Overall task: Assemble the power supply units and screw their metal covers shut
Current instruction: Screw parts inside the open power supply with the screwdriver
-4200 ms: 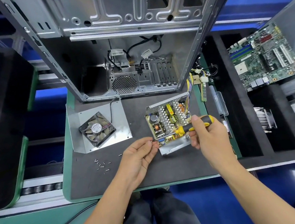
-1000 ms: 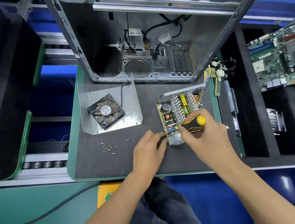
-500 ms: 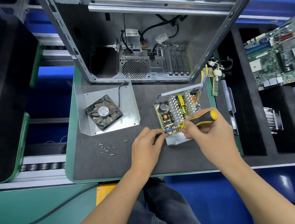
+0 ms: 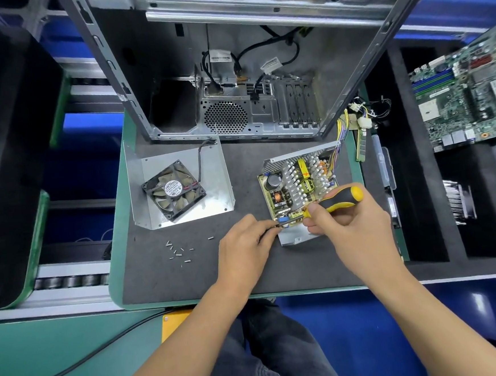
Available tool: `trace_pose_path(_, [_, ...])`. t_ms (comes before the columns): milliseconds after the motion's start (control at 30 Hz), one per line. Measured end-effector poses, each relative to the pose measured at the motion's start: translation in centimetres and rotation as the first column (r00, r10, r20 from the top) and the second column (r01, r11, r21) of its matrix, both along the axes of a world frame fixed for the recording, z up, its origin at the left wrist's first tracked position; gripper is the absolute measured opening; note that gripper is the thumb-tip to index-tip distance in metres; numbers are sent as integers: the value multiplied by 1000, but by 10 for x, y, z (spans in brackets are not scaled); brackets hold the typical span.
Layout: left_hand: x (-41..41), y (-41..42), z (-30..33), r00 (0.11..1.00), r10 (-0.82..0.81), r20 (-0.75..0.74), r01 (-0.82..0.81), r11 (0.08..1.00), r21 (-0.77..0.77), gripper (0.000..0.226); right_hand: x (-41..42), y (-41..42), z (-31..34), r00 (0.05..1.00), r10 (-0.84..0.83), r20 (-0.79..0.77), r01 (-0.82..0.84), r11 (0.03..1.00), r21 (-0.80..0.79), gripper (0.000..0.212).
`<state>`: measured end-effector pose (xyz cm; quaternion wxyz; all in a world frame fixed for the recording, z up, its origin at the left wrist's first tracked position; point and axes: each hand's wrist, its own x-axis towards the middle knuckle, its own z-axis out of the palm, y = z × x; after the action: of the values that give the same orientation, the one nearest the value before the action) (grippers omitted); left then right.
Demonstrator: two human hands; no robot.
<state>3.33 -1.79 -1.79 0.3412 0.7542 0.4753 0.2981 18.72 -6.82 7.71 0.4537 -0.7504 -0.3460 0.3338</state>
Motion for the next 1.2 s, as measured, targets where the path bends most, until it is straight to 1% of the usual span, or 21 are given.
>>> trace_pose_path(100, [-1,0,1,1000,-15,-17,16,1000,26,10,0,0,1,1000,-8,-3,8,1000,-8,27])
trace_pose_path(267, [1,-3,1,1000,-20,-19,20,1000,13,11,-1,1,0,974,80,213,-70,996,-53,29])
trace_pose_path(367, [2,-4,0,1000,-26,-8,26,1000,12,11,-5,3,-1,959,89,269,-80,996,-42,36])
trace_pose_path(433, [2,-3,-1,1000,-26,-2,26,1000,9,11,-4,4,-1,959,78,271,-68,997,-44,37])
trace_pose_path(567, [2,-2,-3,999,-36,15,36,999,13,9,0,4,-3,976,32,216,-22,999,-46,34])
trace_pose_path(700, [5,-1,-3,999,-44,13,43,999,27,9,1,5,-3,988,24,156,-16,999,-51,33])
trace_pose_path(933, [4,2,-3,998,-56,-17,56,998,30,14,0,4,-6,962,82,262,-72,996,-48,32])
trace_pose_path(1067, [-2,2,-7,998,-30,-52,30,999,9,18,-4,2,-7,960,108,257,-102,994,-37,31])
trace_pose_path(1200, [-3,0,-8,996,-39,-85,41,999,25,16,-7,2,-6,949,142,282,-132,990,-55,30])
